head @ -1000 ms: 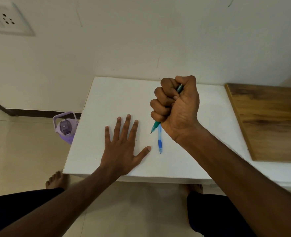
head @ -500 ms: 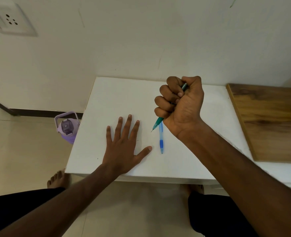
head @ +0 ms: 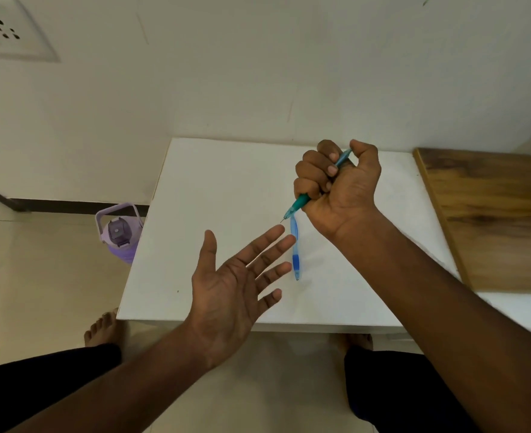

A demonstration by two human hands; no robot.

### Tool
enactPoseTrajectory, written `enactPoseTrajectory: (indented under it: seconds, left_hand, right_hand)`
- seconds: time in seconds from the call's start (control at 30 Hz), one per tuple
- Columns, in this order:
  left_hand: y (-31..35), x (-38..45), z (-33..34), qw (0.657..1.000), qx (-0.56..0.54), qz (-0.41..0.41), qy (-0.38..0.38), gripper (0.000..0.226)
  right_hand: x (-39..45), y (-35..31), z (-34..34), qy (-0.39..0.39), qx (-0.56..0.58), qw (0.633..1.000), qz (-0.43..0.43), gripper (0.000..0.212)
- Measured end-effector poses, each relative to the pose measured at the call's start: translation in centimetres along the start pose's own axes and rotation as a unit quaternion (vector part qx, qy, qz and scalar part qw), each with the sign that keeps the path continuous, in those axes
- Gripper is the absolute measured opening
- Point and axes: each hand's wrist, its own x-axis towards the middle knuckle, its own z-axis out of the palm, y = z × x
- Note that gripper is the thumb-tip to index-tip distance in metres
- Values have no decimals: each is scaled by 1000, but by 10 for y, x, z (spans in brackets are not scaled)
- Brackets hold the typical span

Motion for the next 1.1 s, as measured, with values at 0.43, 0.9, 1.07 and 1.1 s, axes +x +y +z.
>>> enactPoseTrajectory:
  seconds: [0.43,0.9,1.07,1.1]
  left_hand:
    - [-5,5,1,991,-37,10,-131,104]
    - [-4,2,2,987,-56,19,-148,103]
    - [-4,2,3,987,-66,20,-146,103]
    - [-4,1,3,986,-68,19,-148,103]
  right_hand:
    - [0,0,-3,6,-19,1000,-2,49]
    - [-2,-3,-2,-12,-41,999,-13,41]
    - [-2,-3,-2,-9,-43,999,-25,40]
    - [-2,-3,-1,-9,-45,999,-27,41]
